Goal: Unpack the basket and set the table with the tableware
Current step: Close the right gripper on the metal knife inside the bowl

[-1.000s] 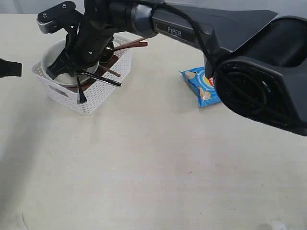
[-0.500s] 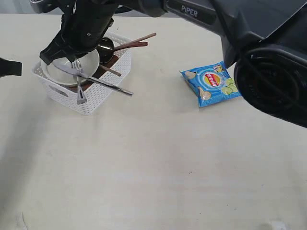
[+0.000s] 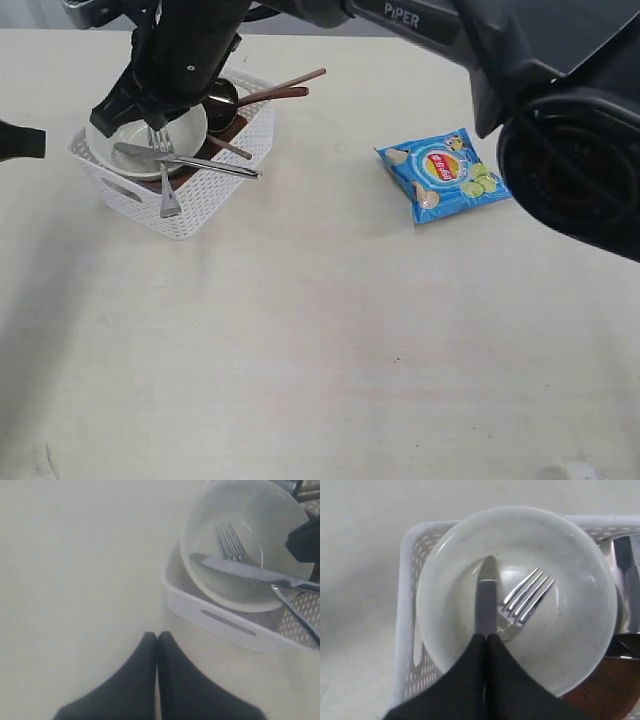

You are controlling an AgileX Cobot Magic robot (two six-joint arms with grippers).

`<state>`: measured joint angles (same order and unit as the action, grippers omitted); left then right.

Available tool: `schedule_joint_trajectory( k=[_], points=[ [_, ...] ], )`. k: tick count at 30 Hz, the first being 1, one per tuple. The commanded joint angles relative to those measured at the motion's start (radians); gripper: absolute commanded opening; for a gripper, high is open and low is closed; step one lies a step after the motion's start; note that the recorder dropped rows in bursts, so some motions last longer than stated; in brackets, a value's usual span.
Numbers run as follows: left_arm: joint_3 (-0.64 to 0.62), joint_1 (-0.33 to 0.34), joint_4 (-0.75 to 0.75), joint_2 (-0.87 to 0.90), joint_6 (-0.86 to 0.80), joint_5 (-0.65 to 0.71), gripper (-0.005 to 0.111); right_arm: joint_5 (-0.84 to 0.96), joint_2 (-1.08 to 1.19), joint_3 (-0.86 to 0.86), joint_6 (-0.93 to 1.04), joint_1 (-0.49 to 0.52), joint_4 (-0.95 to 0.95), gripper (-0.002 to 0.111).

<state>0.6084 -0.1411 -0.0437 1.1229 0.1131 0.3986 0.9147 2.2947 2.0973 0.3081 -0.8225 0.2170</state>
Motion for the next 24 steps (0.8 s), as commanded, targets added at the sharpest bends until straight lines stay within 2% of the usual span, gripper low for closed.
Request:
schedule_joint_trajectory(
  k=[1, 4, 6, 10, 11, 19, 24],
  points=[
    [-0.005, 0.003, -0.009, -0.007, -0.001, -0.008, 0.0, 0.025, -0.025, 0.031, 0.025, 0.006, -0.008, 0.0],
    [-0.005, 0.003, -0.009, -0.007, -0.001, -0.008, 0.0, 0.102, -0.025, 0.069, 0.054, 0.006, 0.004, 0.001],
    [-0.007, 0.003, -0.009, -0.007, -0.001, -0.008, 0.0, 0.168, -0.025, 0.095, 0.074, 0.006, 0.015, 0.01],
    [-0.007, 0.003, -0.009, -0.007, -0.001, -0.008, 0.0, 0.28, -0.025, 0.111, 0.08, 0.006, 0.017, 0.039],
    [-0.007, 0.003, -0.009, -0.007, -0.001, -0.008, 0.0, 0.293, -0.025, 0.111, 0.08, 0.006, 0.017, 0.043],
    [-0.007, 0.003, -0.009, -0.007, -0.001, -0.008, 0.0, 0.26, 0.009, 0.111, 0.08, 0.004, 0.019, 0.038],
    [-0.007, 0.003, -0.009, -0.007, -0.001, -0.008, 0.0, 0.271, 0.045, 0.111, 0.058, 0.004, -0.052, 0.038]
  ],
)
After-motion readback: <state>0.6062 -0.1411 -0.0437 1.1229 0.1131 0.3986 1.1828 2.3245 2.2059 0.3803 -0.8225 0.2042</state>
